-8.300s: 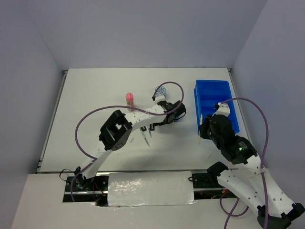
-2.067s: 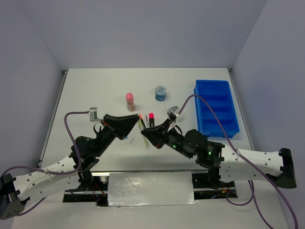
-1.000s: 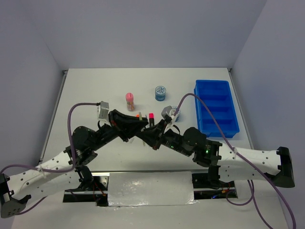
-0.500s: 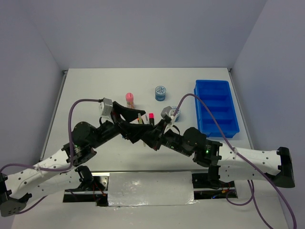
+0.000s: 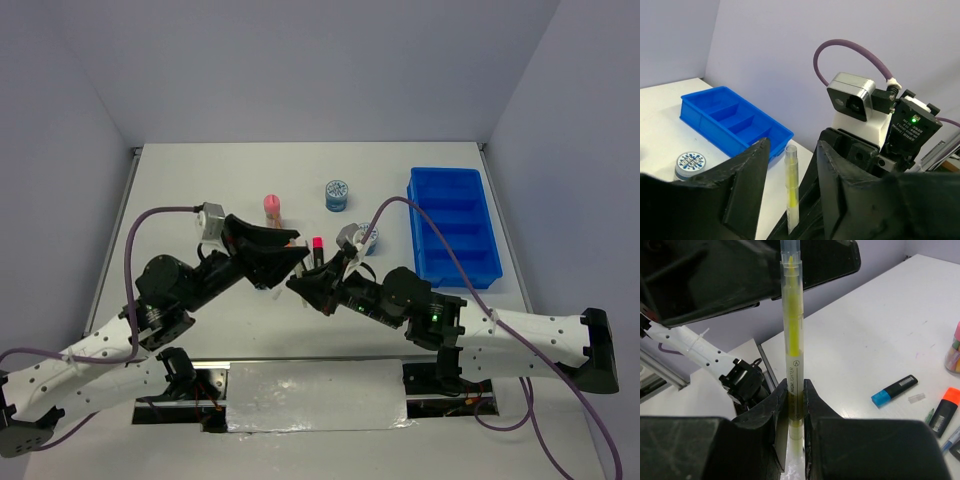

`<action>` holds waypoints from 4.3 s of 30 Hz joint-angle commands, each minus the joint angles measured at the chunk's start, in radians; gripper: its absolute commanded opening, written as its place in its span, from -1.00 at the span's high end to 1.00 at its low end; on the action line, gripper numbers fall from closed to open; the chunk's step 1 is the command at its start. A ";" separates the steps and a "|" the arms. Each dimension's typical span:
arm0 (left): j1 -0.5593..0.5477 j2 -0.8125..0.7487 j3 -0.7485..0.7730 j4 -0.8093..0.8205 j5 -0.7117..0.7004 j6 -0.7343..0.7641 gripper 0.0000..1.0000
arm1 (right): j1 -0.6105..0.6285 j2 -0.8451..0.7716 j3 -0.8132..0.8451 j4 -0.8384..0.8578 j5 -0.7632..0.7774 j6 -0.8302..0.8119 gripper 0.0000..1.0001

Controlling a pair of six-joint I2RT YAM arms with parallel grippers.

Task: Sort the stationery into containers
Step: Close the pen cap on the pen, then place the pen in the storage box.

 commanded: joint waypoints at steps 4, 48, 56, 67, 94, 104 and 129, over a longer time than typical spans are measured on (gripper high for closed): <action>-0.003 0.020 0.029 0.039 -0.013 0.003 0.37 | -0.002 -0.011 0.022 0.010 -0.010 -0.014 1.00; -0.220 0.224 -0.209 0.134 0.019 -0.139 1.00 | -0.272 0.144 0.706 -0.252 -0.182 -0.125 1.00; -0.246 0.213 -0.233 0.122 -0.010 -0.141 1.00 | -0.284 0.208 0.754 -0.209 -0.203 -0.080 1.00; -0.230 0.237 0.216 -0.322 -0.083 0.209 1.00 | -0.283 0.150 0.297 -0.119 -0.464 -0.004 1.00; -0.197 0.037 0.470 -1.176 -1.172 -0.348 -0.99 | -0.956 -0.192 -0.039 -0.640 0.229 0.407 1.00; -0.197 -0.017 0.270 -1.277 -0.984 -0.326 -0.99 | -1.320 -0.043 -0.125 -0.560 0.311 0.587 1.00; -0.197 0.064 0.181 -1.161 -0.858 -0.260 -0.99 | -1.320 -0.023 -0.275 -0.479 0.298 0.751 0.41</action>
